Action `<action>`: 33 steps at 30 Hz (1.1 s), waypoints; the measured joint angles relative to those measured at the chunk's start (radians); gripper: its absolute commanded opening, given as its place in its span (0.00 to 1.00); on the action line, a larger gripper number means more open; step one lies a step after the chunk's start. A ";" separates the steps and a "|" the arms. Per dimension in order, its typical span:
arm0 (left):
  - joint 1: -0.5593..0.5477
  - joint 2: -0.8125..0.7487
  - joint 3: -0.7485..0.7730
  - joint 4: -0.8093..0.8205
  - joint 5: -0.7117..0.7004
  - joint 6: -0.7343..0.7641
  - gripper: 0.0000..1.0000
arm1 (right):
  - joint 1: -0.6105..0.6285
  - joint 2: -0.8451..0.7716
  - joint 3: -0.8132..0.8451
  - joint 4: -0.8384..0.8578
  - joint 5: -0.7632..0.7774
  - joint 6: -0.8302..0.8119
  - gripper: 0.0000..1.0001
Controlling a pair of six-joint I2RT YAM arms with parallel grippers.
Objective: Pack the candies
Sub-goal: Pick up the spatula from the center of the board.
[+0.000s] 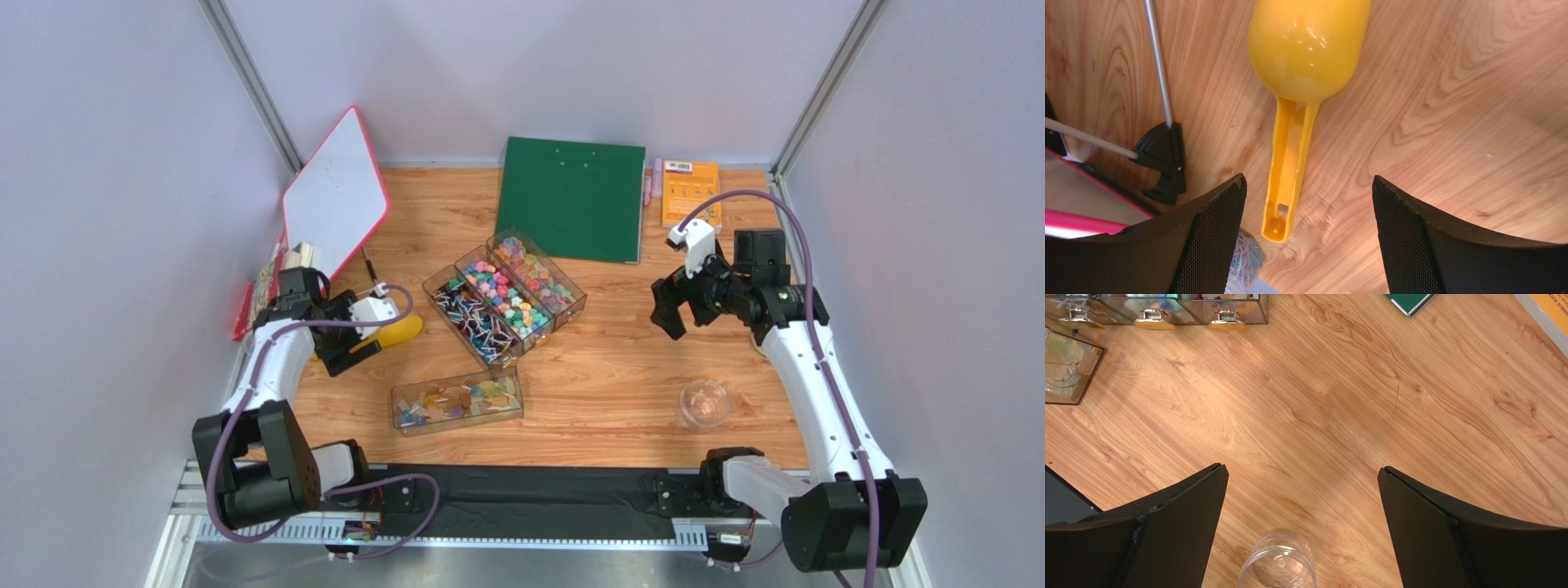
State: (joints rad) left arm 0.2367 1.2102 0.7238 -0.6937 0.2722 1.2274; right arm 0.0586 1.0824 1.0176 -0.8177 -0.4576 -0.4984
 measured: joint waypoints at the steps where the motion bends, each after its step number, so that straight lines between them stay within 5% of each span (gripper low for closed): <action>1: 0.002 0.009 0.000 0.010 -0.001 0.002 0.80 | 0.000 0.001 0.000 -0.001 -0.002 0.000 1.00; 10: 0.014 0.157 0.001 0.101 -0.002 0.029 0.80 | 0.000 0.027 0.000 0.000 -0.009 0.001 1.00; 17: 0.015 0.194 -0.005 0.165 -0.016 0.077 0.46 | 0.000 0.051 0.000 0.014 -0.016 0.005 1.00; 25: 0.015 0.184 -0.050 0.217 -0.013 0.118 0.36 | 0.000 0.077 -0.002 0.022 -0.024 0.008 1.00; 30: 0.015 0.160 -0.077 0.239 -0.011 0.148 0.05 | 0.000 0.077 -0.003 0.023 -0.026 0.008 1.00; 33: 0.015 0.150 -0.083 0.229 -0.011 0.160 0.00 | 0.000 0.077 -0.006 0.023 -0.029 0.008 1.00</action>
State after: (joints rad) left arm 0.2520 1.3598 0.6411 -0.4648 0.2611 1.3876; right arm 0.0586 1.1599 1.0115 -0.7952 -0.4870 -0.4904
